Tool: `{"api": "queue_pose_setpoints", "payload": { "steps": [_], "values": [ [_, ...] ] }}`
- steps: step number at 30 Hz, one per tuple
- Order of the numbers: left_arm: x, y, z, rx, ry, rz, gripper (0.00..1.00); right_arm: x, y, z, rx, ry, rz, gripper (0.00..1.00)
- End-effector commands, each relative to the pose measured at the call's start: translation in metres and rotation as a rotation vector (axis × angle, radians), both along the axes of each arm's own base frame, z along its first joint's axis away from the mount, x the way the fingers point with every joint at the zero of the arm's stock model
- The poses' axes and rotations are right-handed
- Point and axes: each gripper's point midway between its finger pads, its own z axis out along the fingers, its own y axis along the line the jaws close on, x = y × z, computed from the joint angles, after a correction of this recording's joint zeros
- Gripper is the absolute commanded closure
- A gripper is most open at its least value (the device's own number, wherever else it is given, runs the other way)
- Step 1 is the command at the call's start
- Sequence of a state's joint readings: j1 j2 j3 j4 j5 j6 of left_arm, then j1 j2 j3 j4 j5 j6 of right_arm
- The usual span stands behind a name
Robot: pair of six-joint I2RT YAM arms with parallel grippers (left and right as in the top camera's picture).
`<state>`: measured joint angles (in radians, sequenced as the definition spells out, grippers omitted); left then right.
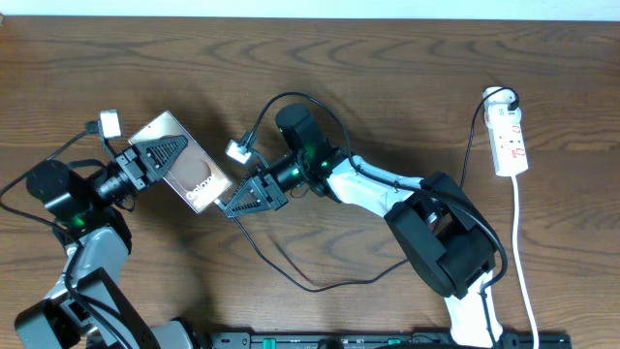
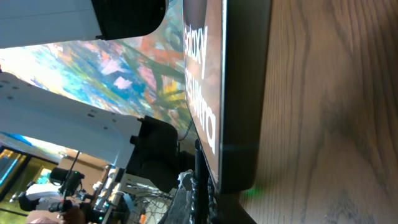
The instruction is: Plug charger to phone and switch on socket
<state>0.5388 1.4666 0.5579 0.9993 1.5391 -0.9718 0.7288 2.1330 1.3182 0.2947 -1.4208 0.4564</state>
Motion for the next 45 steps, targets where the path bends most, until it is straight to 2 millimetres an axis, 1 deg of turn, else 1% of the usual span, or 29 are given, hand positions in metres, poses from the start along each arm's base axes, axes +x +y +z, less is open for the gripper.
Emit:
{"api": "queue_pose_setpoints", "payload": {
  "steps": [1,5,13,19,25,31,40,45],
  "values": [
    [0.0,-0.001,0.011,0.018,-0.029,-0.035,0.92,0.005,0.002,0.003,0.003,-0.014,-0.019,0.99],
    [0.0,-0.002,0.011,0.018,-0.029,-0.036,0.93,0.008,0.004,0.003,-0.007,-0.011,-0.036,0.99],
    [0.0,-0.002,0.011,0.018,-0.029,-0.036,0.92,0.015,0.009,0.008,-0.007,-0.008,-0.071,0.99],
    [0.0,-0.002,0.011,0.018,-0.03,-0.036,0.92,0.016,0.01,0.012,0.0,-0.007,-0.076,0.99],
    [0.0,-0.002,0.011,0.018,-0.03,-0.036,0.92,0.018,0.011,0.011,-0.006,-0.005,-0.09,0.99],
    [0.0,-0.002,0.011,0.018,-0.03,-0.037,0.92,0.021,0.013,0.018,0.007,-0.007,-0.102,0.99],
    [-0.001,-0.018,0.011,0.024,-0.041,-0.085,0.93,0.027,0.018,0.022,0.008,-0.002,-0.138,0.99],
    [-0.001,-0.018,0.011,0.024,-0.04,-0.085,0.92,0.028,0.017,0.022,0.008,-0.002,-0.14,0.99]
  ]
}}
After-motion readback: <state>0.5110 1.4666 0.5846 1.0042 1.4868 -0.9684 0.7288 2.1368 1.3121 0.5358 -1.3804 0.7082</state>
